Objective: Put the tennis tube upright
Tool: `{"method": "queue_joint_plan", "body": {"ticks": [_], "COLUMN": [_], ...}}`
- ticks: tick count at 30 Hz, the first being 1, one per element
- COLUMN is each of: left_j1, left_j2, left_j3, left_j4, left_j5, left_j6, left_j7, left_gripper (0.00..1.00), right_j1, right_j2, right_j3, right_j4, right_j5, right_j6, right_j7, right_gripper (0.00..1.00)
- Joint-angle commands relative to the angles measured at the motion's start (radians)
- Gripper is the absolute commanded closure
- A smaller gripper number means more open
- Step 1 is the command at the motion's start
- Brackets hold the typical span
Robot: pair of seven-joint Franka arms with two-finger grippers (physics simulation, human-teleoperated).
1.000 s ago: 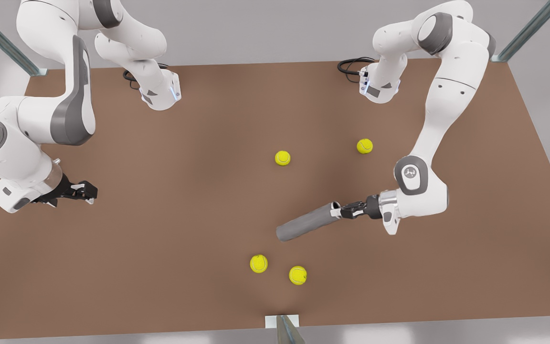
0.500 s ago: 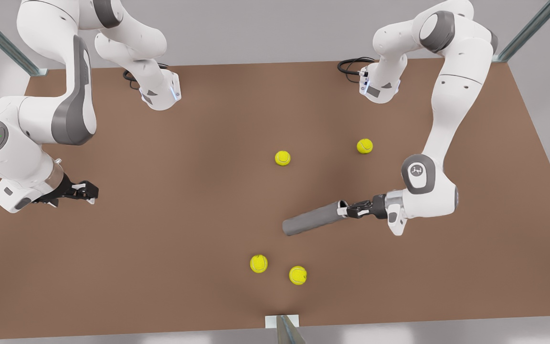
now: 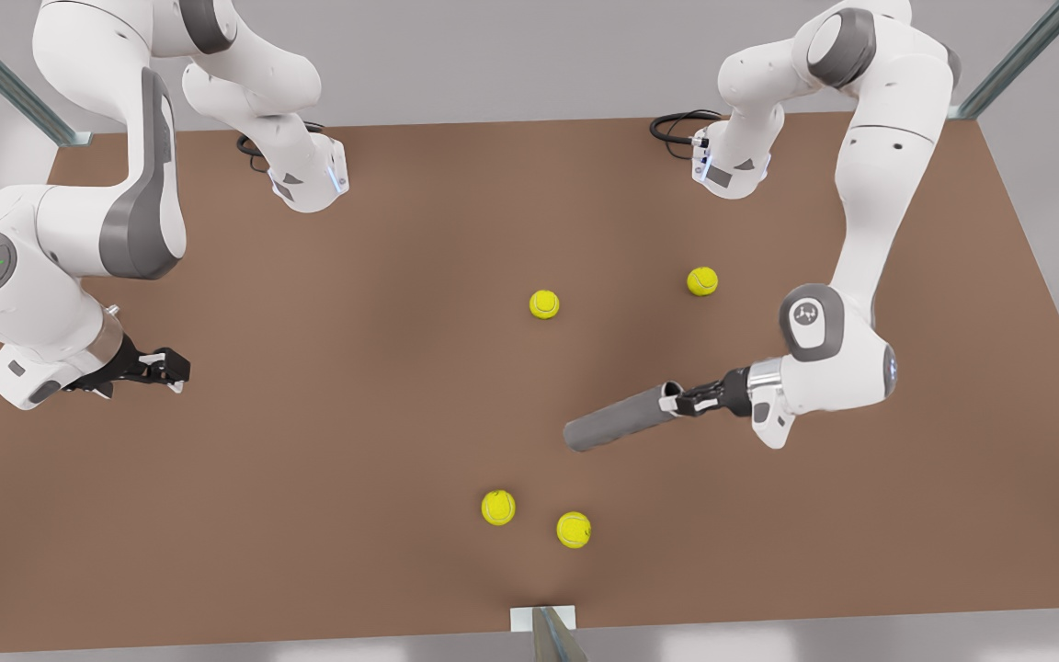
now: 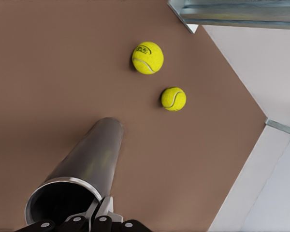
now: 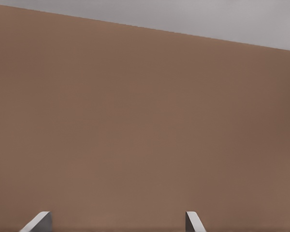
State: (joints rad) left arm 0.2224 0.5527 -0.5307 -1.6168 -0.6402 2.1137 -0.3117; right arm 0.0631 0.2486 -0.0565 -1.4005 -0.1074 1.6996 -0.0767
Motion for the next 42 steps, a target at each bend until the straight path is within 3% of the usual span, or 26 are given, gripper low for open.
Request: {"method": "queue_joint_plan", "body": {"ticks": [1, 28, 42], "left_j1": [0.002, 0.003, 0.002], "left_j2": [0.0, -0.097, -0.138], "left_j3": [0.0, 0.001, 0.001], "left_j4": [0.0, 0.0, 0.0], "left_j5": [-0.003, 0.258, 0.379], "left_j6": [0.0, -0.058, -0.08], "left_j7": [0.0, -0.142, -0.201], "left_gripper": [0.79, 0.79, 0.79], "right_j1": [0.0, 0.0, -0.014], "right_j2": [0.0, 0.0, 0.0], "right_j3": [0.0, 0.0, 0.043], "right_j4": [0.0, 0.0, 0.012], "right_j5": [-0.002, 0.0, -0.002], "right_j6": [-0.005, -0.005, -0.02], "right_j7": [0.0, 0.0, 0.002], "right_gripper": [0.0, 0.0, 0.0]}}
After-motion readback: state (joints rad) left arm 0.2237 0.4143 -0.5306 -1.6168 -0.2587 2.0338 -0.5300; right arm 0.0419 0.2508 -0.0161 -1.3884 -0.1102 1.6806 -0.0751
